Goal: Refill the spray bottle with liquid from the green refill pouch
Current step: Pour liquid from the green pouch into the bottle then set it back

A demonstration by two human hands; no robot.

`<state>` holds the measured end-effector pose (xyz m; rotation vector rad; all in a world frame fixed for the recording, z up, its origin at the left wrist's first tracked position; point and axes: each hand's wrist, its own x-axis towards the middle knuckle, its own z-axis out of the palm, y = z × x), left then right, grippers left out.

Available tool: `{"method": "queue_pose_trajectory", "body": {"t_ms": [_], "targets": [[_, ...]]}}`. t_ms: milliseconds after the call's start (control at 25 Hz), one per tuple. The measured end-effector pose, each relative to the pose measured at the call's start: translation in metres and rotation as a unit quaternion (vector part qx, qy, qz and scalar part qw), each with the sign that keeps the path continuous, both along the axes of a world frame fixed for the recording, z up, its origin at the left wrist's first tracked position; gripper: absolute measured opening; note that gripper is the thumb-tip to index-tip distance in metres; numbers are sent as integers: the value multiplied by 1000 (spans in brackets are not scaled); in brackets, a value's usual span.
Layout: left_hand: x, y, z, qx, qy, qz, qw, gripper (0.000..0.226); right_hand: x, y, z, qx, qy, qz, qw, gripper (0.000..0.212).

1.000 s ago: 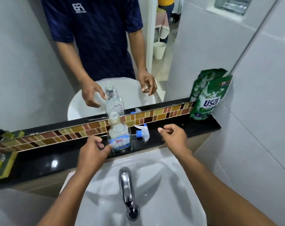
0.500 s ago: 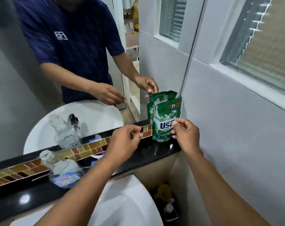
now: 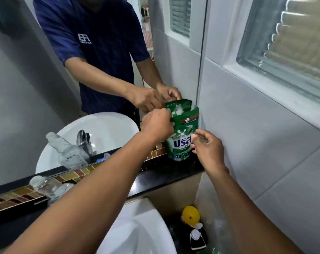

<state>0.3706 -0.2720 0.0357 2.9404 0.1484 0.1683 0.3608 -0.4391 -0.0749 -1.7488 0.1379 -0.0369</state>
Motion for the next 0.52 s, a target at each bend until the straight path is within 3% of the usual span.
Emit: {"method": "queue_pose_trajectory", "body": {"t_ms": [240, 360, 520], "targets": [[-32, 12, 32, 56, 19, -63, 996, 19, -30, -10, -19, 0, 37, 18, 999, 34], [-61, 26, 66, 79, 38, -99, 991, 19, -53, 2, -7, 55, 29, 78, 995, 38], [-114, 60, 109, 113, 72, -155, 979, 13, -84, 23, 23, 86, -1, 179, 980, 17]]}}
